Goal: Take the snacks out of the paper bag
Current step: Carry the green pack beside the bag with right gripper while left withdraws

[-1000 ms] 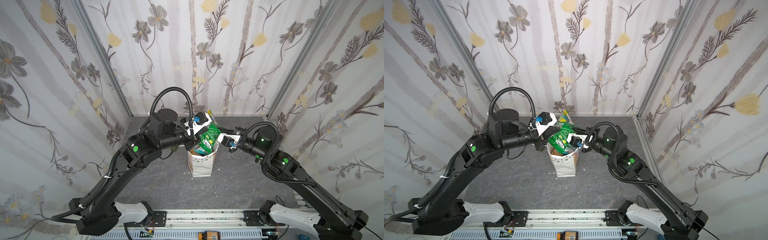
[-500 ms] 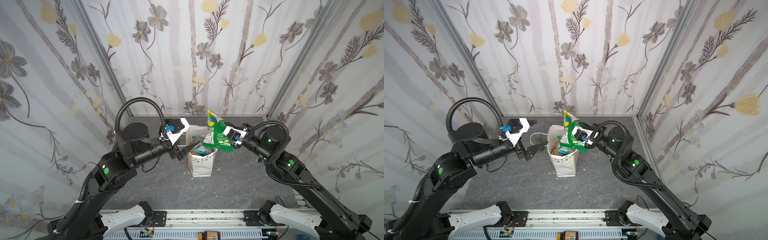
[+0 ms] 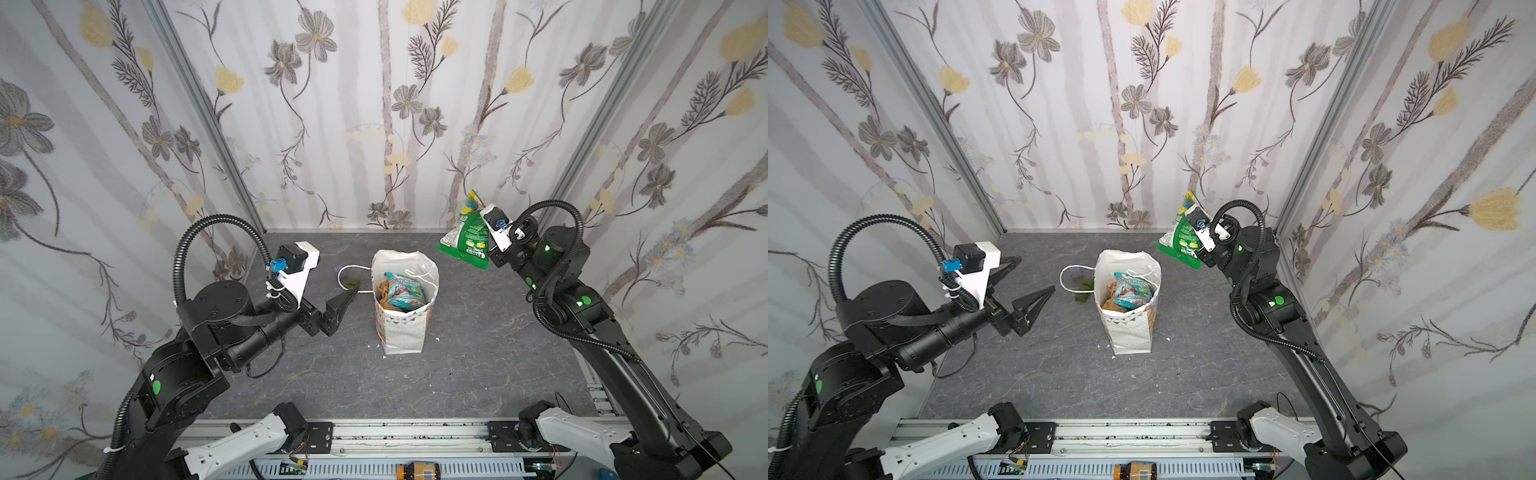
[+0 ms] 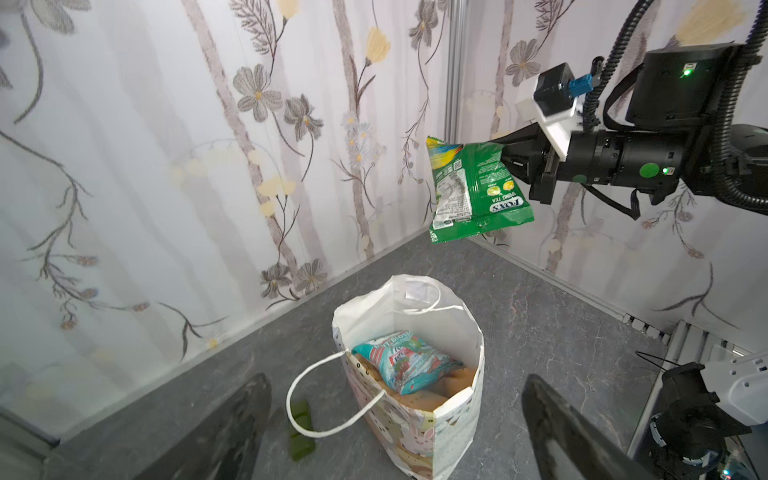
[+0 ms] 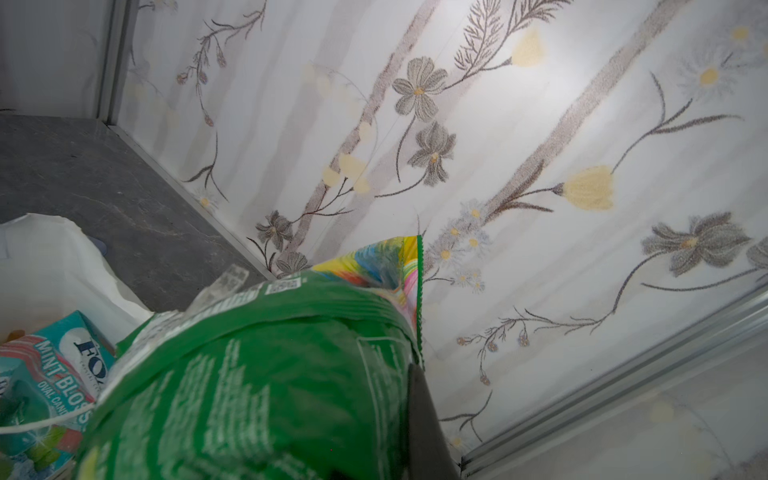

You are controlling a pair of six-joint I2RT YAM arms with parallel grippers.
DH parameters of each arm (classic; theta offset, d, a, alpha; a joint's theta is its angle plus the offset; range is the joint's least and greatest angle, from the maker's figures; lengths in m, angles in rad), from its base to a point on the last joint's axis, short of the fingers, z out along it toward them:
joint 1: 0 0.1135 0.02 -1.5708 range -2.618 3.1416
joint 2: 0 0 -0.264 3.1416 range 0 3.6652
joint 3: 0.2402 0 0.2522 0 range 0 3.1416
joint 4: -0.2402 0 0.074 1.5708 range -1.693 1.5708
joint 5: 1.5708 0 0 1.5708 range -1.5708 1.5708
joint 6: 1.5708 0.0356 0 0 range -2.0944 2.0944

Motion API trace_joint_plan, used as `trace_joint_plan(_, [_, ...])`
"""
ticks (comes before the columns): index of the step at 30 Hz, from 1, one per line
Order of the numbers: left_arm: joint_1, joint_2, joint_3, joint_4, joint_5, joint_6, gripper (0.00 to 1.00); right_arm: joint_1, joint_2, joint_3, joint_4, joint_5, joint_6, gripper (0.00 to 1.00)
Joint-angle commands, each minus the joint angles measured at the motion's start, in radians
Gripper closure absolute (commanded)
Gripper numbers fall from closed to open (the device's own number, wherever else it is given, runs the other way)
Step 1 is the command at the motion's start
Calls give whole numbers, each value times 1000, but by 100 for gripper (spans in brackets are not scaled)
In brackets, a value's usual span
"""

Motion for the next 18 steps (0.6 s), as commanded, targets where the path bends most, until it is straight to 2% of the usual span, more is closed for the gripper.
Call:
trace_joint_plan(1, [0,-19,-36,-52,-30,-145,2,-59,38,8,1,32,82,100])
trace_joint_plan(10, [-1,-47,-170,-69,36,-271,0,-180,192,-88,11,28,99,100])
trace_joint_plan(18, [0,-21,-210,-37,91,-292,0,-196,399,-126,25,25,90,100])
